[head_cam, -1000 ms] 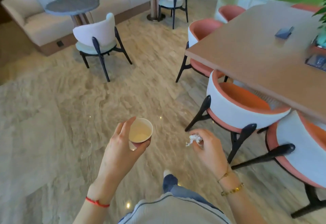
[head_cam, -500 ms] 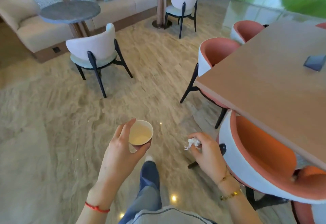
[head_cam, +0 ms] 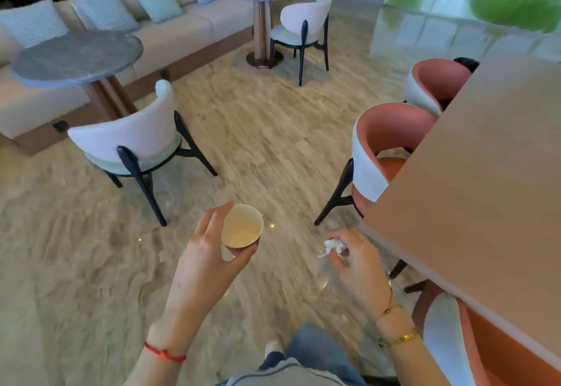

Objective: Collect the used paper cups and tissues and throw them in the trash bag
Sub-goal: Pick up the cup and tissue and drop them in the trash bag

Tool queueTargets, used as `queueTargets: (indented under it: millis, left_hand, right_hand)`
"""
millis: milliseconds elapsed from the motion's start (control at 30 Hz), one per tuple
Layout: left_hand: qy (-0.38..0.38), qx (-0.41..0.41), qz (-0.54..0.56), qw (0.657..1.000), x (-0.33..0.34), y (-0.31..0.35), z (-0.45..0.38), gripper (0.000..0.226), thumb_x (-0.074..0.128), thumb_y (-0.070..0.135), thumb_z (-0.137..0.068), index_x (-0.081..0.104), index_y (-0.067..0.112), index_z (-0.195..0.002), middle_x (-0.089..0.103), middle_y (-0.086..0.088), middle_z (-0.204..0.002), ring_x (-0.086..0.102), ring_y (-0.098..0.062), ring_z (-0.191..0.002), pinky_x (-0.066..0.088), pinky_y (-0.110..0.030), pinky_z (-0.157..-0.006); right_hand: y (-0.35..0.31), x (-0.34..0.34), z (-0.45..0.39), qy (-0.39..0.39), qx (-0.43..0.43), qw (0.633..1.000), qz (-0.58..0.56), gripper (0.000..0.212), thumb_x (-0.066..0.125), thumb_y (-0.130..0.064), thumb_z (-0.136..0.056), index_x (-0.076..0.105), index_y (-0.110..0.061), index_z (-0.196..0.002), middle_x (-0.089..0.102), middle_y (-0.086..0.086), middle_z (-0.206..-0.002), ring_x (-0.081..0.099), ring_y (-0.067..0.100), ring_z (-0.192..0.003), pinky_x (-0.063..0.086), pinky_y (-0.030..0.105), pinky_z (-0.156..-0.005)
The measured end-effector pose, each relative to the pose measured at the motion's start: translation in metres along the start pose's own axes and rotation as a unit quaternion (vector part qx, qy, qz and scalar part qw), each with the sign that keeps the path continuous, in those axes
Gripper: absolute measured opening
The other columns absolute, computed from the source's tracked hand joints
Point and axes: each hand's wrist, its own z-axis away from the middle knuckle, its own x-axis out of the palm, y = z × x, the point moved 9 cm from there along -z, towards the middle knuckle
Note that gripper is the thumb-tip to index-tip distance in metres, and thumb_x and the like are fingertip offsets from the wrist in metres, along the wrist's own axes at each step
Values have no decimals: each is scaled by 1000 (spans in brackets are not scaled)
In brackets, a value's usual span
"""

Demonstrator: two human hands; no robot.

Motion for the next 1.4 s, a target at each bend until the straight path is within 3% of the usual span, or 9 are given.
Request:
queueTargets:
  millis: [100, 233, 367, 533, 600, 700, 867, 1033, 1400]
  left_hand:
    - [-13, 4, 3, 1000, 13, -11, -63, 76, 82, 36, -70, 47, 20, -135, 53, 5, -128, 56, -13, -104, 42, -20, -75]
    - [-25, 14, 2, 1000, 37, -26, -151, 75, 82, 36, -71, 48, 18, -135, 53, 4, -128, 51, -6, -104, 35, -9, -76]
    - [-25, 21, 15, 999, 65, -33, -248, 74, 81, 37, -71, 48, 20, -135, 52, 5, -128, 53, -8, -105, 40, -17, -77]
    - [-27, 36, 17, 999, 97, -23, -381, 76, 80, 39, -71, 46, 20, -136, 52, 5, -129, 48, -1, -104, 35, -5, -74]
    - [-29, 42, 19, 999, 108, -18, -431, 76, 80, 39, -71, 47, 19, -136, 52, 4, -130, 53, -8, -106, 38, -12, -77]
    - [-37, 50, 22, 998, 127, -14, -500, 76, 80, 40, -72, 47, 18, -136, 52, 4, -131, 52, -6, -106, 39, -12, -76]
    - [-57, 59, 28, 996, 163, -12, -604, 77, 80, 39, -71, 46, 17, -136, 52, 2, -132, 56, -10, -105, 43, -13, -77]
    - [-89, 83, 27, 992, 218, -5, -721, 77, 84, 31, -70, 48, 11, -135, 54, -5, -131, 59, -21, -108, 45, -24, -80]
    - [-147, 192, 60, 968, 332, 64, -1015, 77, 77, 43, -74, 42, 23, -140, 47, 11, -131, 48, -2, -111, 41, -20, -84]
  right_hand:
    - [12, 7, -55, 4, 18, 1000, -7, 22, 62, 2, -81, 64, -14, -95, 60, -4, -90, 54, 15, -86, 42, 15, -73]
    - [32, 16, -138, 18, 33, 999, -10, 23, 62, 2, -79, 65, -14, -95, 62, -1, -92, 57, 17, -86, 48, 27, -74]
    - [53, 24, -234, 20, 32, 999, -15, 24, 61, 1, -80, 64, -14, -98, 62, 0, -94, 55, 15, -87, 43, 18, -76]
    - [82, 13, -368, 21, 30, 999, -9, 25, 60, 0, -82, 64, -15, -101, 61, -2, -100, 55, 14, -87, 39, 9, -74]
    - [91, 7, -419, 24, 29, 999, -8, 25, 60, -2, -83, 64, -16, -104, 62, -2, -103, 54, 15, -90, 40, 13, -75]
    - [103, -1, -490, 28, 25, 999, 1, 23, 61, -5, -85, 64, -16, -105, 63, -1, -105, 55, 16, -88, 45, 23, -75]
    - [133, -11, -583, 35, 53, 998, 14, 23, 62, -3, -84, 65, -14, -104, 63, 0, -104, 55, 16, -88, 43, 21, -76]
    - [178, -19, -673, 58, 99, 993, 25, 23, 63, -4, -84, 65, -14, -104, 62, 1, -99, 57, 17, -88, 47, 27, -77]
    - [272, -75, -910, 138, 178, 973, 47, 24, 62, -10, -86, 63, -18, -108, 61, -6, -104, 54, 7, -93, 38, 7, -76]
